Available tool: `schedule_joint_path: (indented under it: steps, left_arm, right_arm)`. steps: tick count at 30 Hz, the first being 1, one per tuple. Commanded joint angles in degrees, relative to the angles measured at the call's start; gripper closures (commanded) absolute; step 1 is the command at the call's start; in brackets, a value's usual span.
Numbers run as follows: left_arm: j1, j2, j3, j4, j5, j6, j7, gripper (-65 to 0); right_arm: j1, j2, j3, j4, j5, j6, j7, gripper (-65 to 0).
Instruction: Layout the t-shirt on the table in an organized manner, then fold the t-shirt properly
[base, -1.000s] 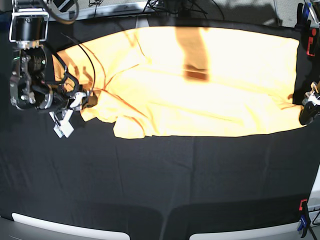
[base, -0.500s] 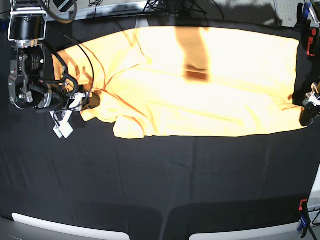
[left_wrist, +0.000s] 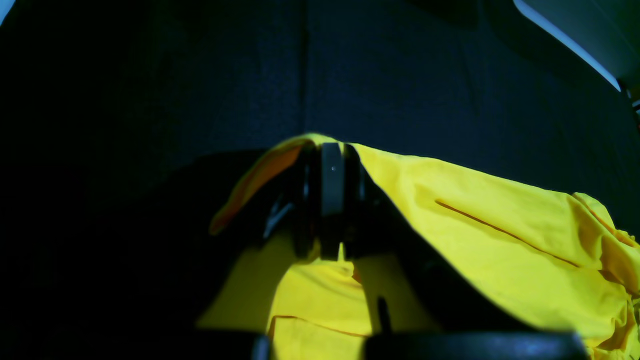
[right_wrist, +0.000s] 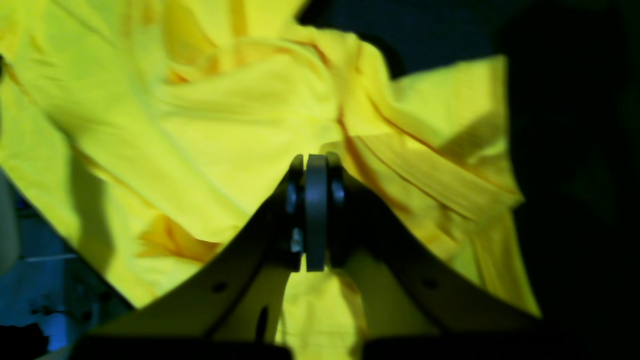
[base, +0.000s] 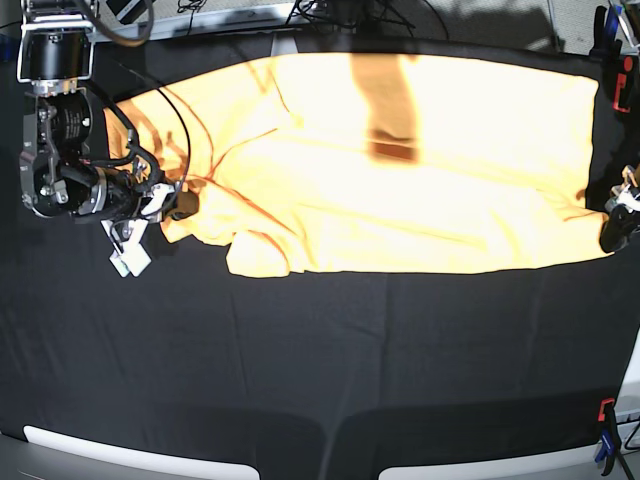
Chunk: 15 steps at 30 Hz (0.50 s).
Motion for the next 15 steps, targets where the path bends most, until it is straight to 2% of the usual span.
schedule_joint_path:
  steps: [1,5,9,13,15]
  left_arm:
    - [-0.8,-1.4,-0.6,0.9,-1.3,-0.4,-1.4,0.0]
    - [-0.8,-1.4,-0.6,0.9,-1.7,-0.4,-1.4,0.0]
    - [-0.7,-1.2,-0.7,0.9,-3.4,-0.5,-1.4,0.0]
    - [-0.8,-0.8,-0.7,1.0,-4.7,-3.1,-1.4,0.0]
    - [-0.8,-0.8,-0.7,1.0,-4.6,-3.2,-1.4,0.0]
  right_arm:
    - [1.5,1.3,0.5,1.2,2.6,0.9,0.8,0.0]
    - [1.7,1.4,2.3,3.9,3.8,1.3,1.1,0.0]
    - [1.4,1.3,4.5,7.9,-0.1,1.5,1.2,0.0]
    - [0.9,1.2,7.4,10.0,0.0,1.5,1.0,0.0]
    - [0.7,1.2,8.7,10.3,0.0,1.5,0.8,0.0]
